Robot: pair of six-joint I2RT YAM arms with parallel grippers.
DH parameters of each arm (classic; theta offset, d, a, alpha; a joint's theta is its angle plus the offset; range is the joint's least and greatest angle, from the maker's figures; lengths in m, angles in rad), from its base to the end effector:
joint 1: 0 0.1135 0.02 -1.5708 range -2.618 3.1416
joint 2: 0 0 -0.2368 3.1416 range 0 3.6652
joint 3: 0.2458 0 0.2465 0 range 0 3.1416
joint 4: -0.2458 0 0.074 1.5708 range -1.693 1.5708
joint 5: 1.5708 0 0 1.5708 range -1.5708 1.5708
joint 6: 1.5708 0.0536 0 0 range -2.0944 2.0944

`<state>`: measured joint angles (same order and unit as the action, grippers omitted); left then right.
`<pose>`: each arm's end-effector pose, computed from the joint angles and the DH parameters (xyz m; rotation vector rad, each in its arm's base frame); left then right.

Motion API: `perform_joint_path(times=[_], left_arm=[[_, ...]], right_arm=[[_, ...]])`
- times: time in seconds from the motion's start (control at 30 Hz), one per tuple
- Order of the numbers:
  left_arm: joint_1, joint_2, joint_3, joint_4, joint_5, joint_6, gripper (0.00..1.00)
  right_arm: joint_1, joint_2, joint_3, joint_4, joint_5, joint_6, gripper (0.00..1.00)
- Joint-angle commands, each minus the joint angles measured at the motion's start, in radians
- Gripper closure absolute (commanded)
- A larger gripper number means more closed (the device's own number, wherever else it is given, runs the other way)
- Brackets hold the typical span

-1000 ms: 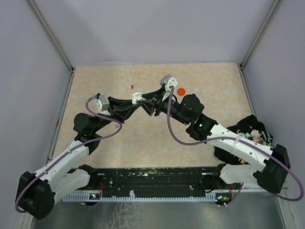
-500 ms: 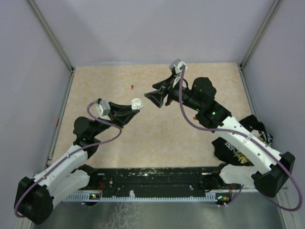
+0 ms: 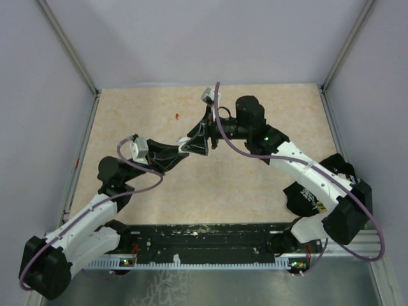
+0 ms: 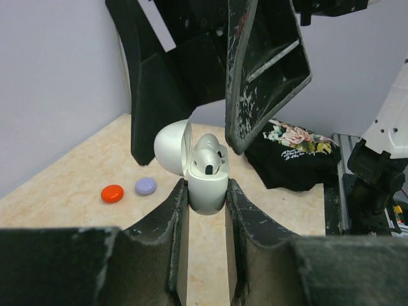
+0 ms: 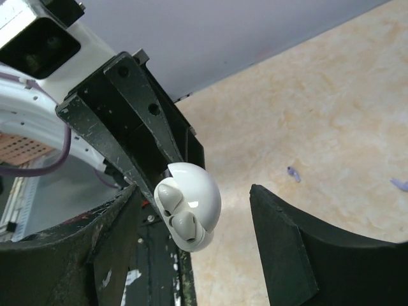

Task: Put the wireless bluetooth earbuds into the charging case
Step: Close the charging case, then place the charging case at the center of the board.

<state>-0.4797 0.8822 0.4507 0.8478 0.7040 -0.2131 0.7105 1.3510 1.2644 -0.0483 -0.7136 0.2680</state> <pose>0.1763 -0.1309 0.2973 0.7970 1.0553 -0.9984 0.2237 0.2387 0.3683 -0.9498 1.5990 1.3078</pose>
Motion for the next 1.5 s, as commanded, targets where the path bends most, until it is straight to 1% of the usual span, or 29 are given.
perform_joint_path(times=[0.0,0.1,0.2,0.37,0.43,0.53,0.63,0.73,0.83,0.9,1.03,1.2,1.37,1.47], left_arm=[[0.004,0.006,0.023,0.060,0.048,-0.024,0.99],[0.004,0.013,0.026,0.046,0.028,-0.025,0.99],[0.004,0.022,0.029,-0.001,-0.008,-0.022,0.99],[0.004,0.034,0.031,-0.044,-0.035,-0.038,0.99],[0.004,0.034,0.030,-0.058,-0.044,-0.044,0.99],[0.005,0.041,0.034,-0.094,-0.062,-0.053,0.99],[0.004,0.058,0.048,-0.155,-0.079,-0.077,0.99],[0.004,0.093,0.081,-0.265,-0.089,-0.125,0.99],[0.004,0.149,0.115,-0.345,-0.088,-0.192,0.99],[0.004,0.201,0.129,-0.362,-0.056,-0.219,1.00],[0.002,0.328,0.167,-0.397,-0.022,-0.318,1.00],[-0.017,0.540,0.237,-0.447,-0.020,-0.426,1.00],[-0.060,0.751,0.336,-0.475,0.016,-0.478,0.98],[-0.096,0.853,0.397,-0.488,0.006,-0.480,0.97]], right_arm=[[-0.007,0.018,0.049,0.052,-0.146,0.038,0.31],[-0.008,0.019,0.042,0.086,-0.222,0.053,0.31],[-0.019,0.003,0.029,0.123,-0.259,0.060,0.31],[-0.044,-0.033,-0.002,0.145,-0.284,0.052,0.31],[-0.052,-0.045,-0.016,0.148,-0.265,0.042,0.31],[-0.065,-0.069,-0.046,0.145,-0.163,0.028,0.31],[-0.075,-0.099,-0.078,0.112,0.004,-0.017,0.31],[-0.076,-0.129,-0.108,0.057,0.186,-0.071,0.29],[-0.077,-0.159,-0.156,0.050,0.318,-0.087,0.29],[-0.078,-0.176,-0.190,0.044,0.385,-0.087,0.28],[-0.078,-0.215,-0.241,-0.007,0.523,-0.097,0.27],[-0.080,-0.287,-0.314,-0.018,0.604,-0.129,0.27],[-0.081,-0.339,-0.353,-0.045,0.652,-0.170,0.26],[-0.081,-0.357,-0.365,-0.066,0.670,-0.192,0.26]])
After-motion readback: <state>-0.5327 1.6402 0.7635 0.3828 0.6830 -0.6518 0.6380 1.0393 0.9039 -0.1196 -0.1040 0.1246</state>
